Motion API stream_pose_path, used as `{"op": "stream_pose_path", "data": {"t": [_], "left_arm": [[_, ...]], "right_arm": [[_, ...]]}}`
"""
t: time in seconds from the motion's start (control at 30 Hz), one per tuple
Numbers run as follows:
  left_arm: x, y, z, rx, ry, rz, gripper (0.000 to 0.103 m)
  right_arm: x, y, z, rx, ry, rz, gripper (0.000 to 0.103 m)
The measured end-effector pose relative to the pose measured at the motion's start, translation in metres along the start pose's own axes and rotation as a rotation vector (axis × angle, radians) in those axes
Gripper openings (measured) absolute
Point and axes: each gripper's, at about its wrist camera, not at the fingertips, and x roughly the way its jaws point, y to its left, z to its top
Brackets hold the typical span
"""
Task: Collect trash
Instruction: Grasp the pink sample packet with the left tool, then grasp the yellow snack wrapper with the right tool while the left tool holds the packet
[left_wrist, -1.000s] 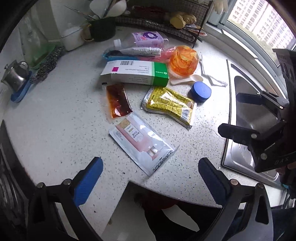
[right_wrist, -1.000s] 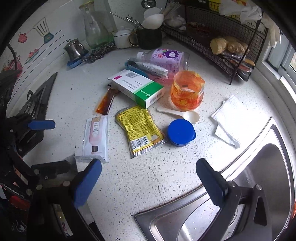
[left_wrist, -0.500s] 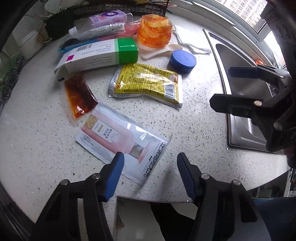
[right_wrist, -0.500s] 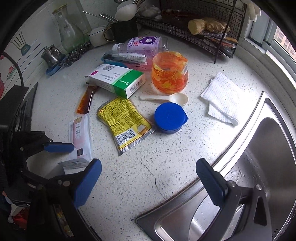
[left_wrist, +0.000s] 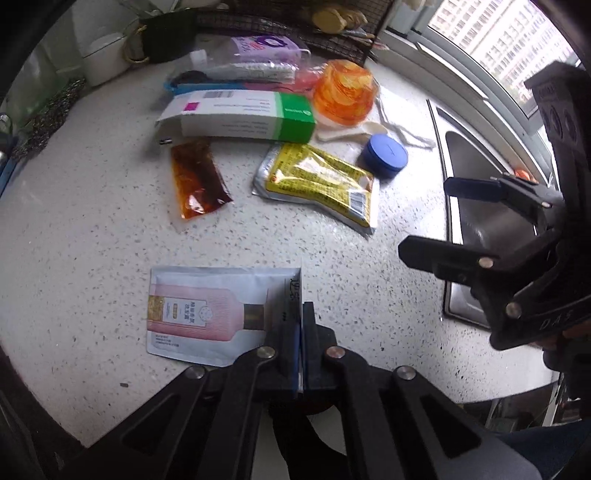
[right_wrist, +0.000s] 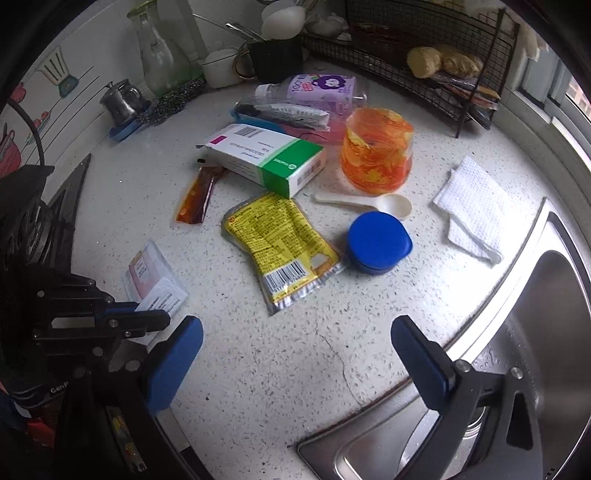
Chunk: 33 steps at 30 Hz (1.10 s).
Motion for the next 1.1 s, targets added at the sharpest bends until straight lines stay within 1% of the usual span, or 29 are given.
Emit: {"op": "stream_pose_path", "data": {"t": [0.1, 0.17, 0.3, 0.43, 0.47, 0.63, 0.7, 0.8, 0.83, 0.87, 0.9, 0.93, 1.1], "left_arm": [[-0.012, 0.013, 0.003, -0.072, -0.042, 0.006, 0.000], [-0.018, 0.021, 0.005, -0.108, -0.062, 0.026, 0.000], [-0.025, 0.036, 0.007, -0.173, -0.096, 0.039, 0.000], [-0.024, 0.043, 0.008, -0.218, -0.119, 0.053, 0.000], [-0.021, 0.043, 0.009, -0.226, -0.123, 0.055, 0.000], [-0.017, 0.045, 0.011, -0.257, -0.124, 0.061, 0.000], [-0.018, 0.046, 0.010, -0.266, -0.124, 0.061, 0.000], [-0.016, 0.044, 0.012, -0.280, -0.123, 0.061, 0.000], [-0.016, 0.043, 0.012, -0.283, -0.124, 0.066, 0.000], [-0.016, 0.041, 0.012, -0.287, -0.126, 0.070, 0.000], [-0.015, 0.040, 0.012, -0.293, -0.127, 0.076, 0.000], [-0.014, 0.038, 0.013, -0.300, -0.128, 0.084, 0.000], [-0.009, 0.025, 0.011, -0.342, -0.143, 0.124, 0.000]], "right_arm": [[0.005, 0.009, 0.015, -0.076, -0.006, 0.008, 0.103], [0.010, 0.016, 0.026, -0.123, -0.010, 0.006, 0.103], [0.024, 0.026, 0.046, -0.208, -0.005, 0.017, 0.102], [0.049, 0.031, 0.059, -0.271, 0.050, 0.035, 0.089], [0.055, 0.031, 0.062, -0.278, 0.063, 0.041, 0.087], [0.078, 0.033, 0.071, -0.318, 0.107, 0.040, 0.086], [0.084, 0.030, 0.073, -0.314, 0.126, 0.057, 0.082], [0.091, 0.034, 0.075, -0.349, 0.119, 0.043, 0.077], [0.093, 0.036, 0.074, -0.369, 0.119, 0.039, 0.073], [0.092, 0.037, 0.072, -0.393, 0.112, 0.029, 0.064], [0.091, 0.040, 0.072, -0.418, 0.104, 0.041, 0.059], [0.088, 0.038, 0.064, -0.433, 0.102, 0.043, 0.055], [0.087, 0.042, 0.055, -0.476, 0.077, 0.064, 0.047]]}}
